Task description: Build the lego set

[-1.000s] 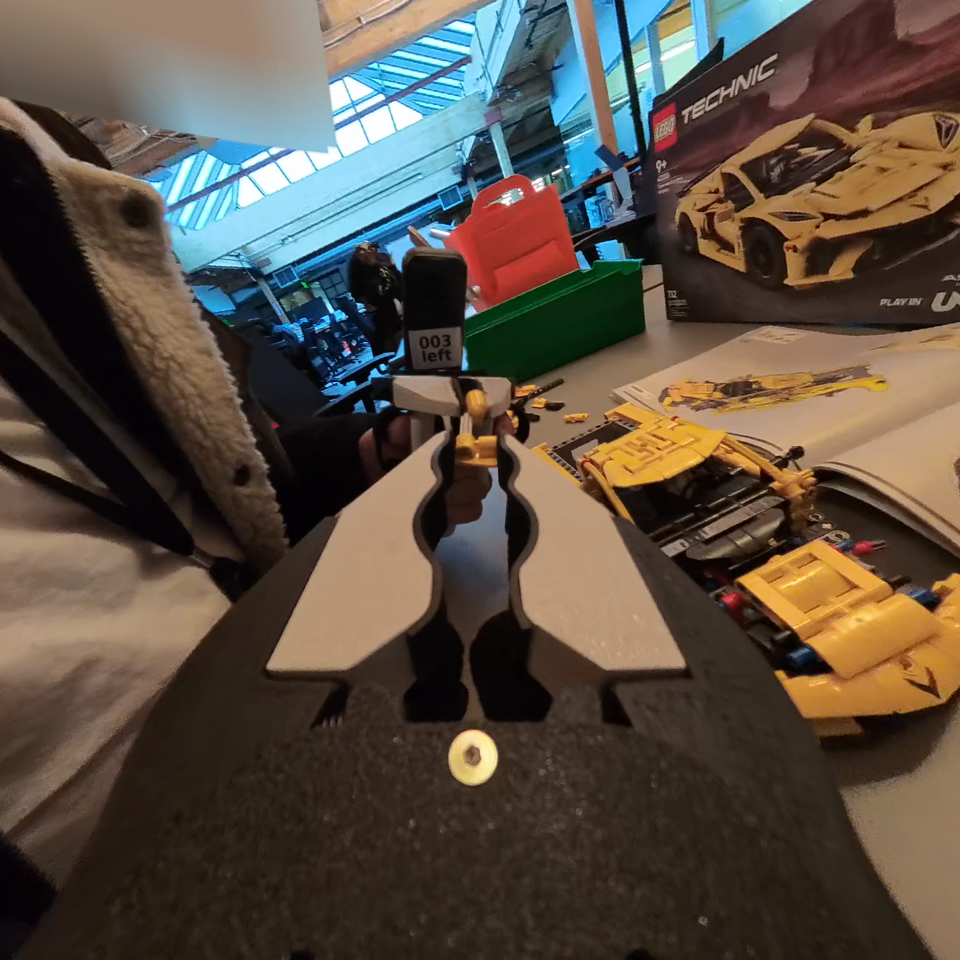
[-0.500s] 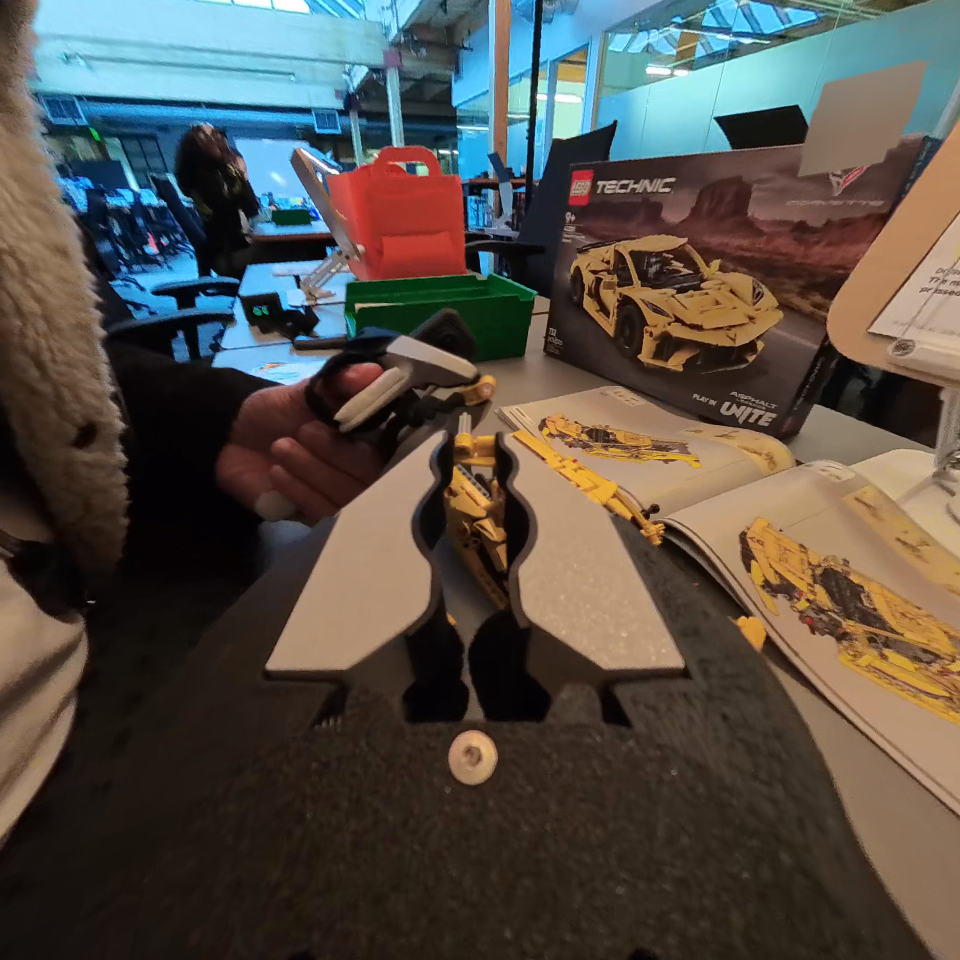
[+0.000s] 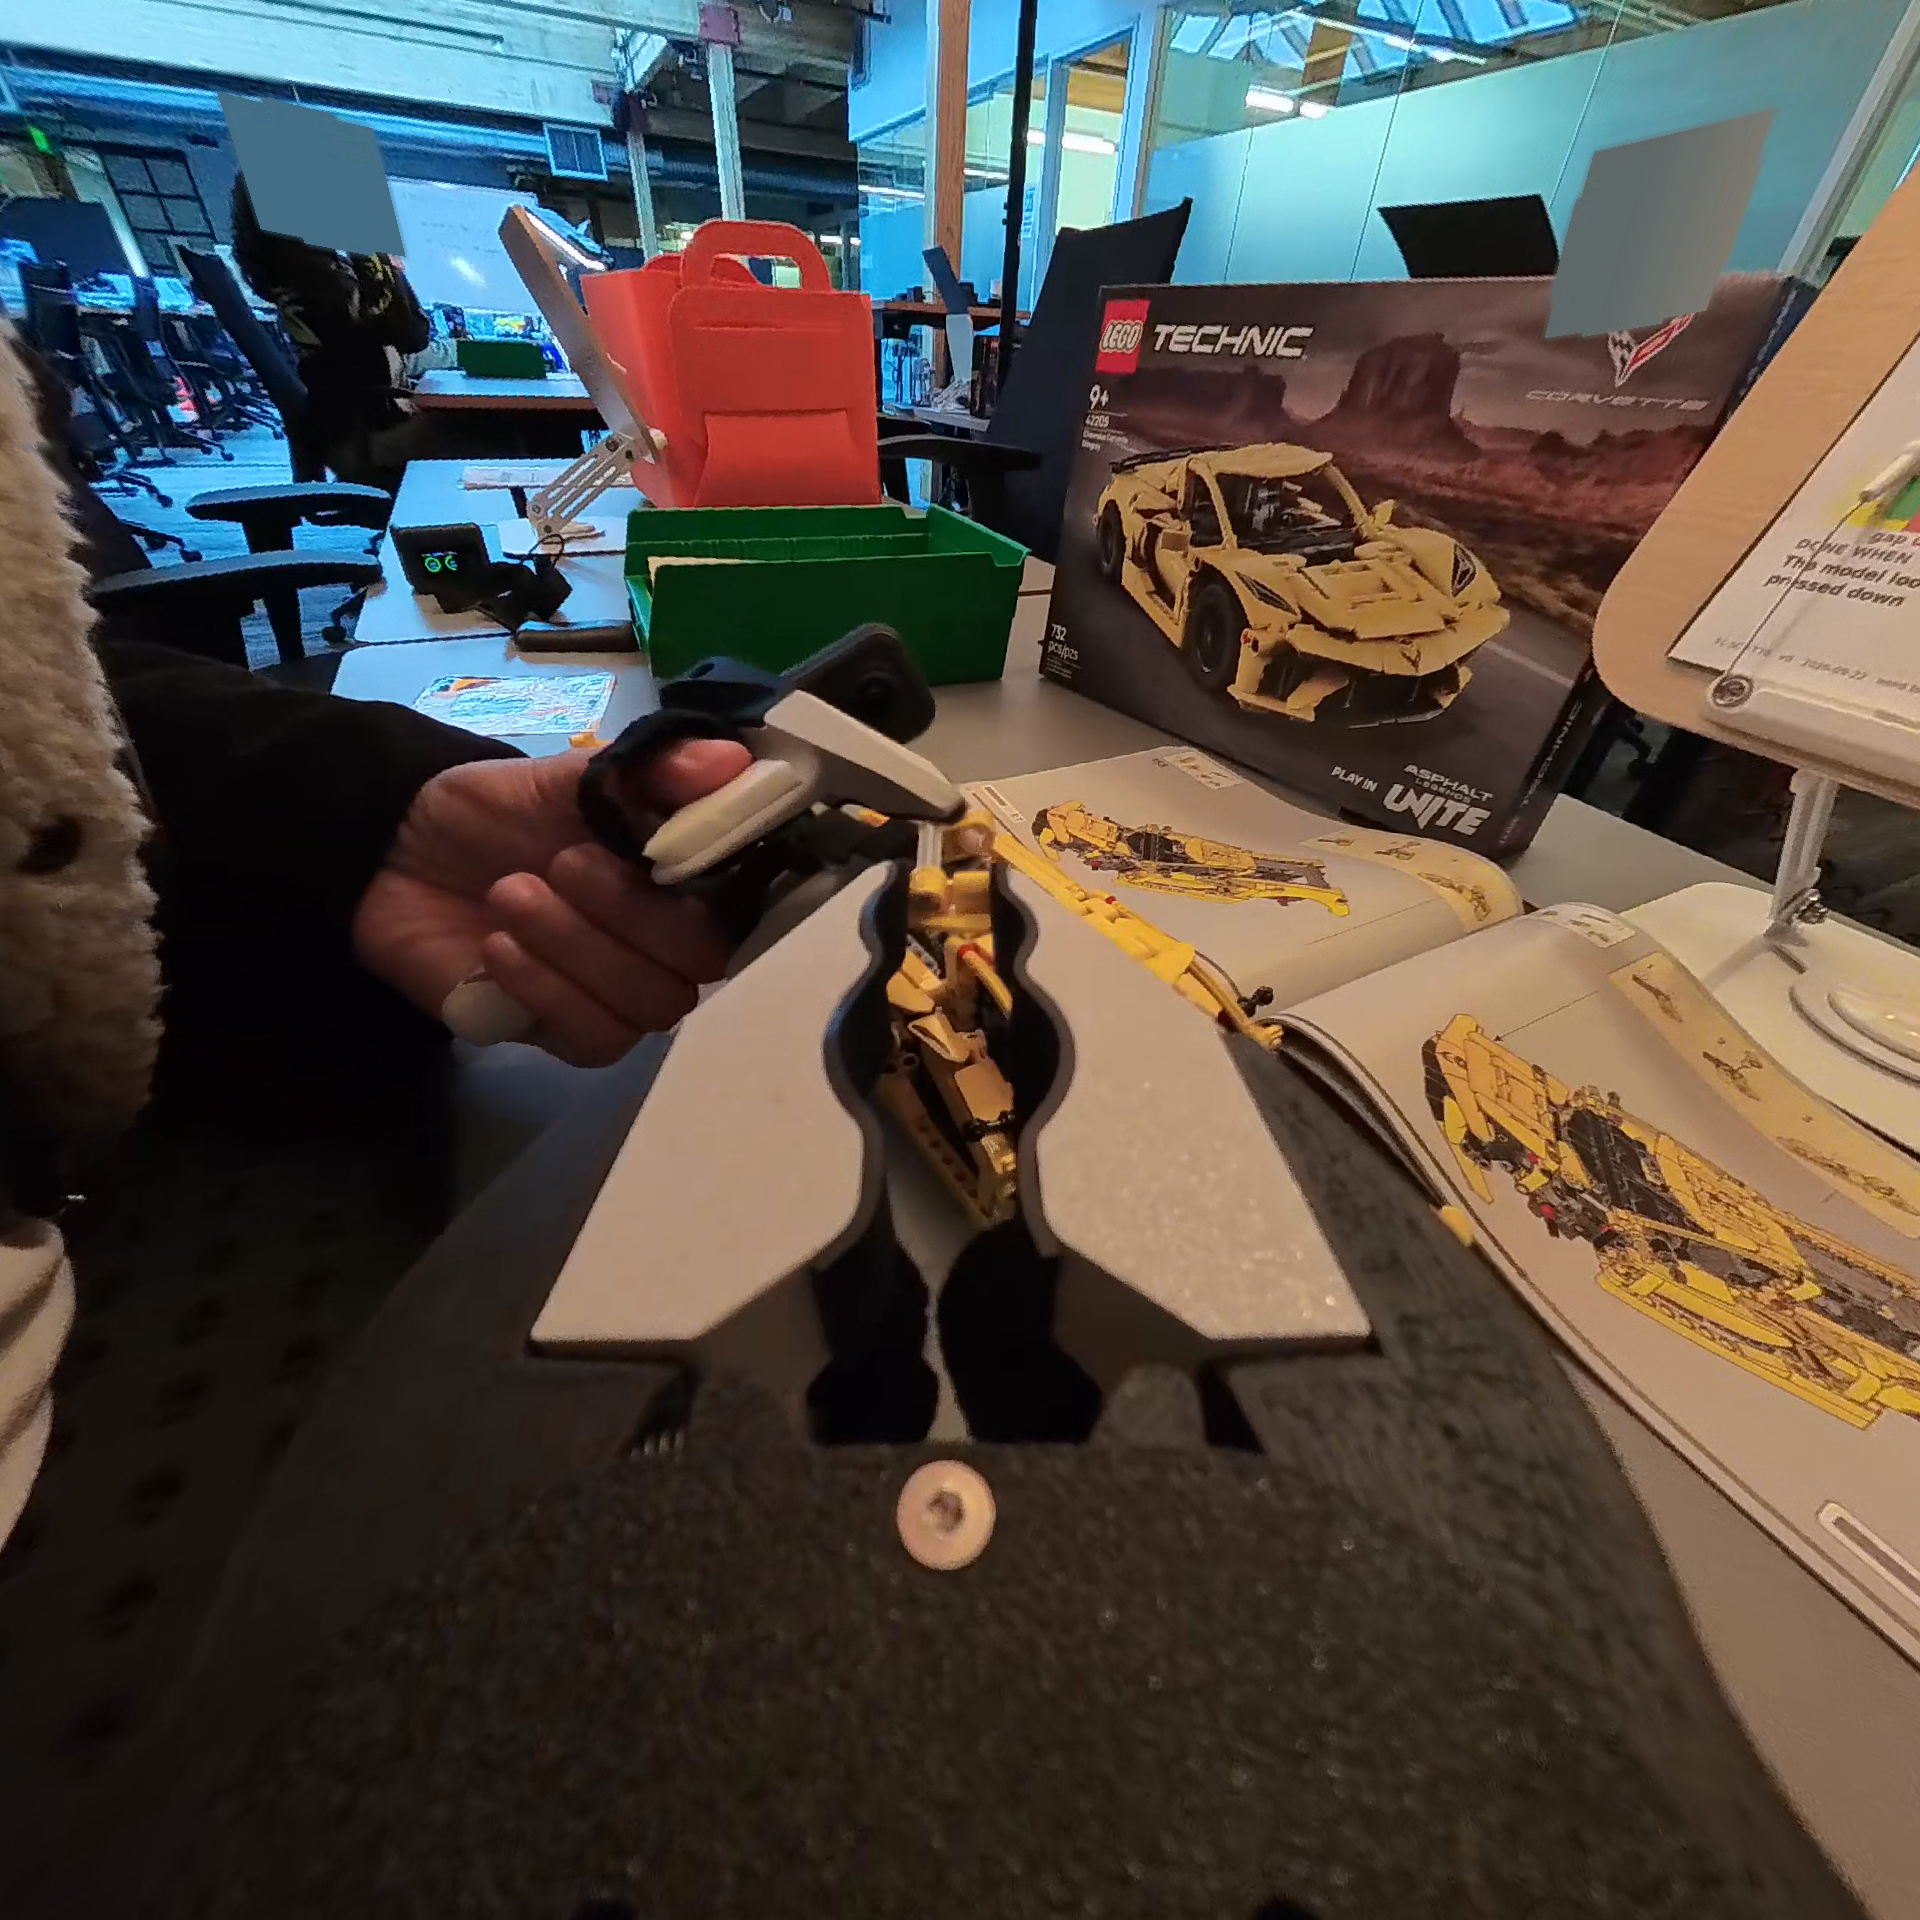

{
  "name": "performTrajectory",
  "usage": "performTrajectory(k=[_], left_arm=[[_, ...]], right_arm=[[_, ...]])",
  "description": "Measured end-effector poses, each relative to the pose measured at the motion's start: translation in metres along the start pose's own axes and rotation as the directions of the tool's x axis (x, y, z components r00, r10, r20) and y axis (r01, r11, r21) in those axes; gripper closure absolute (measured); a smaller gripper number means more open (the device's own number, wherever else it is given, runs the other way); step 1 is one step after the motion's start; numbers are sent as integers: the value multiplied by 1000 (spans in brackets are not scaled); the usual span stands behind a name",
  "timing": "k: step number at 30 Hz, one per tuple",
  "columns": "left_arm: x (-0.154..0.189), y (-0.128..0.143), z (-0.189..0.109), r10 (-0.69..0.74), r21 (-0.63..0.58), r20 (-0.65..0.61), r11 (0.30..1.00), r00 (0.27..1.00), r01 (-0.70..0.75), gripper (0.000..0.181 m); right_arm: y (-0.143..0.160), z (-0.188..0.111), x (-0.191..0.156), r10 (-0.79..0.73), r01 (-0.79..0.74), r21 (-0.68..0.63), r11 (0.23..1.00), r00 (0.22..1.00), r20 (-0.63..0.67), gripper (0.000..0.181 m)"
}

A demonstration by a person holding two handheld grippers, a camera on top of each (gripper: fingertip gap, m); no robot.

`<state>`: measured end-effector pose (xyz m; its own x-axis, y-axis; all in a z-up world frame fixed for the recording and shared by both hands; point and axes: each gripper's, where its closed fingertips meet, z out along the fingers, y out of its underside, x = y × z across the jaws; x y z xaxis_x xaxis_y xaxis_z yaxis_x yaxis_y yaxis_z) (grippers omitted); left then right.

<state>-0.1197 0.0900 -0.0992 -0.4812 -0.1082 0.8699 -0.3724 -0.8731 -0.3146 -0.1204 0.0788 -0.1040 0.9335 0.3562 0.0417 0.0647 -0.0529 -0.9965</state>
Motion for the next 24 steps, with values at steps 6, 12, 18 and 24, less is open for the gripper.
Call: performTrajectory(k=[6, 12, 18, 24], left_arm=[[-19, 2, -7, 238, -115, 229, 970, 944, -216, 174], [-76, 32, -95, 837, -820, 436, 521, 331, -237, 174], [-82, 53, -153, 878, -892, 447, 451, 174, 14, 174], [-86, 54, -158, 816, -832, 545, 555, 194, 3, 173]], right_arm=[[14, 2, 5, -6, 5, -69, 998, 1000, -23, 166], [41, 1, 15, -4, -4, -173, 985, 999, -48, 167], [50, 6, 11, -23, 16, -211, 977, 999, -28, 167], [52, 6, 13, 6, -12, -209, 978, 1000, -29, 167]])
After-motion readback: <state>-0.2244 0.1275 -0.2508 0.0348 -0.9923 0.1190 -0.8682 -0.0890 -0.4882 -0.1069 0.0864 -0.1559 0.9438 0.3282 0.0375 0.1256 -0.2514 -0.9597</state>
